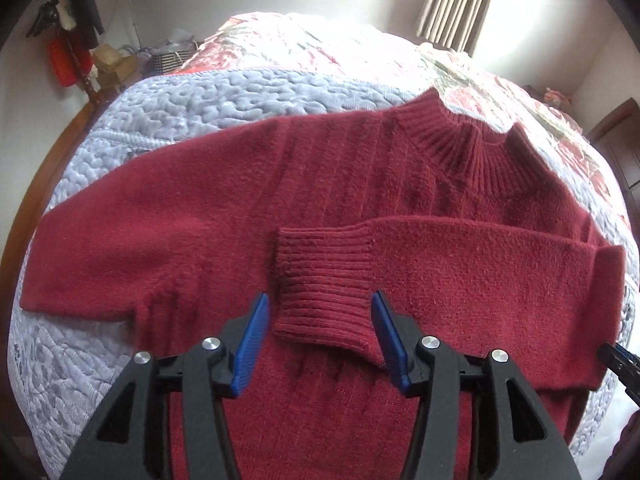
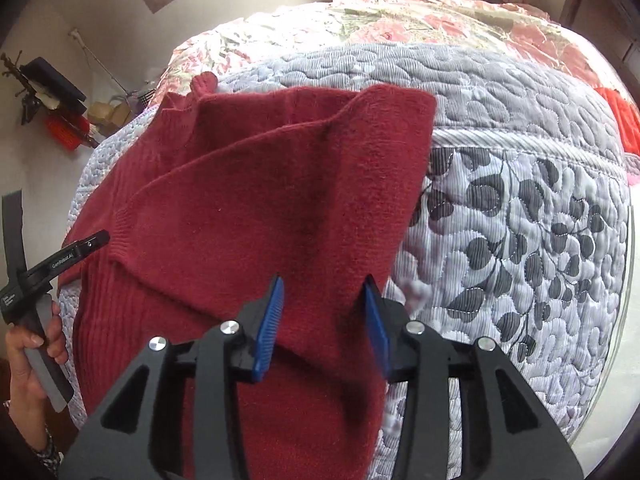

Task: Fold small clothes
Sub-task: 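Lay the sleeve on the sweater front and open the right tool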

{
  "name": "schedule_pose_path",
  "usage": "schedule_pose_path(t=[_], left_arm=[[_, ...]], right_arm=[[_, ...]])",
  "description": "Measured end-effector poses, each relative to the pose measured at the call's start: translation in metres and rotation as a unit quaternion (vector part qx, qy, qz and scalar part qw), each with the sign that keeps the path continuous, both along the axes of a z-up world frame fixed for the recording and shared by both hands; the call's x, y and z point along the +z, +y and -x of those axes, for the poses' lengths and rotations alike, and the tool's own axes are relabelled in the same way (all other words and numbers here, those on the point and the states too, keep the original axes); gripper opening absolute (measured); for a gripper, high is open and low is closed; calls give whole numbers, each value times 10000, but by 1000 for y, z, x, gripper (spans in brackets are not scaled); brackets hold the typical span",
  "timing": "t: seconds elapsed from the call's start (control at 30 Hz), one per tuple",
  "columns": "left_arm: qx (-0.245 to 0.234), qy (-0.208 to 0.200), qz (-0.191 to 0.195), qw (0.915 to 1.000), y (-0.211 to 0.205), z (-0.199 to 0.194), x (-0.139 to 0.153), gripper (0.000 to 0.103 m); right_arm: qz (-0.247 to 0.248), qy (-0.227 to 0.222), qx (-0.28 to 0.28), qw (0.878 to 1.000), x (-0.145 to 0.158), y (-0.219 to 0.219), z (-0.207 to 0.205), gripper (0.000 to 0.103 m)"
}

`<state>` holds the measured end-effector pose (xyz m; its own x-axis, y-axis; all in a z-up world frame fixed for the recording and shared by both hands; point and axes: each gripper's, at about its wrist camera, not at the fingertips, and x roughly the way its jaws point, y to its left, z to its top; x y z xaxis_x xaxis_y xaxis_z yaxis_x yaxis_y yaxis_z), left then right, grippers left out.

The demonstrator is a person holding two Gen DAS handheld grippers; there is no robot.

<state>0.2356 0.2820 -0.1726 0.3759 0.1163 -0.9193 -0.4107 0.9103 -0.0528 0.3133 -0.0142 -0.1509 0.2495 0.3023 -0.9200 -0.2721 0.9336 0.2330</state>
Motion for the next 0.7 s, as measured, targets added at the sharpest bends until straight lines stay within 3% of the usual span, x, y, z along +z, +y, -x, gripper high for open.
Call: schedule_pose_path(t=[0.13,0.27,0.4,0.5,0.7], left_arm=[[-5,414,35,9991,1,-10,-35,57],[49,385,126,9992,6,-9,-41,64],[-92,314,161,9993,7,0,-26,63],[-112,176,157,9997,21,20,-7,73],[534,180,218,9982,96,81,17,80]], right_arm=[[391,111,-252,9989,-23,-3,-4,39],[294,217,-432,9984,-24,-11,-1,43],[426,-26,-559,9975,2,-12,10,43],[479,-350,-533,9968,32,-1,24,45],[95,-591,79,9982,64,67,43,52]])
